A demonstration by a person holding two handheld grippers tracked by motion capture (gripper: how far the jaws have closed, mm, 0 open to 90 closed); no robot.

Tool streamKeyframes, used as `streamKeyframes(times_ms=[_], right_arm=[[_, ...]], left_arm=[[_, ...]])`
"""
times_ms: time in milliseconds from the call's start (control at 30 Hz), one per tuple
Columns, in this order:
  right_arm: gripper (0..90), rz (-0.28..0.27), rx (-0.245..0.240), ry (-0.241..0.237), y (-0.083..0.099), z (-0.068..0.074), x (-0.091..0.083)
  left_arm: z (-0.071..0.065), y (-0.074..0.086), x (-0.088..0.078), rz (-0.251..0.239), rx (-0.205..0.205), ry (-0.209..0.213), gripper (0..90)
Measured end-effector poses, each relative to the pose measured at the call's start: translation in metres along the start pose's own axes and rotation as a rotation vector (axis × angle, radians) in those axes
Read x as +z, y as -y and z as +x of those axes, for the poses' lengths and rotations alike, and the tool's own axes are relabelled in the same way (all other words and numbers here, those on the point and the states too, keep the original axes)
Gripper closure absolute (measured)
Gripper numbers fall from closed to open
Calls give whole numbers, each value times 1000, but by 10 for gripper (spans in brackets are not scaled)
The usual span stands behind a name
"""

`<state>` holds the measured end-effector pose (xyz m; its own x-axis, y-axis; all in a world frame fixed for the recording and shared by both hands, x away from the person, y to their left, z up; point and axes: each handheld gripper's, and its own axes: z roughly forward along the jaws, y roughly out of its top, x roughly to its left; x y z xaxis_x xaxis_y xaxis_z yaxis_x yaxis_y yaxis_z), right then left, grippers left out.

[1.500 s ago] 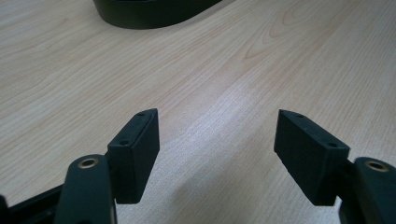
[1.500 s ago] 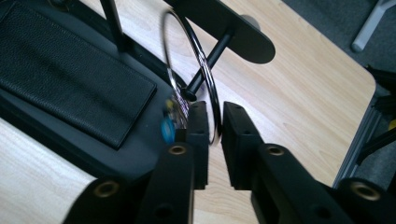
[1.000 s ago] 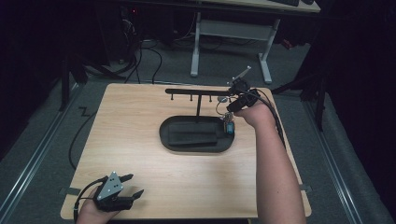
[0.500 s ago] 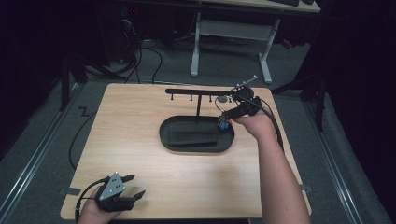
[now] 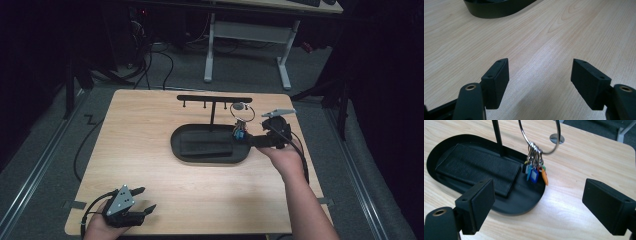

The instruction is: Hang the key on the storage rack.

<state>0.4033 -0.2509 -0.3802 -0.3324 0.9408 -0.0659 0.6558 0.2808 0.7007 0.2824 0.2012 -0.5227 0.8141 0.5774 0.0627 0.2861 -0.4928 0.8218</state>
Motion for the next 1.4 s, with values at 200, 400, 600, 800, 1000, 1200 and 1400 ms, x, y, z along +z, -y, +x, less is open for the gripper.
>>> streamKeyframes(times_ms=[200, 400, 600, 800, 1000, 1200, 1400], right_arm=[[93, -3, -27, -4, 47, 1, -5], [55, -13, -25, -25, 98, 5, -1], [35, -33, 8, -53, 153, 17, 5], [41, -128, 71, -20, 198, 31, -6], [64, -137, 65, -25, 209, 31, -14], [60, -144, 49, -43, 204, 35, -6], [60, -127, 41, -55, 202, 37, 0]], left_arm=[[-2, 0, 1, 5, -2, 7, 314], [-4, -1, 2, 1, -2, 9, 314], [-5, -2, 3, 4, 4, 15, 314], [-7, -3, 4, 6, 15, 20, 312], [-10, -2, 4, 7, 23, 19, 310], [-13, 2, 1, 20, 28, 6, 309], [-9, 3, -2, 15, 15, -1, 309]])
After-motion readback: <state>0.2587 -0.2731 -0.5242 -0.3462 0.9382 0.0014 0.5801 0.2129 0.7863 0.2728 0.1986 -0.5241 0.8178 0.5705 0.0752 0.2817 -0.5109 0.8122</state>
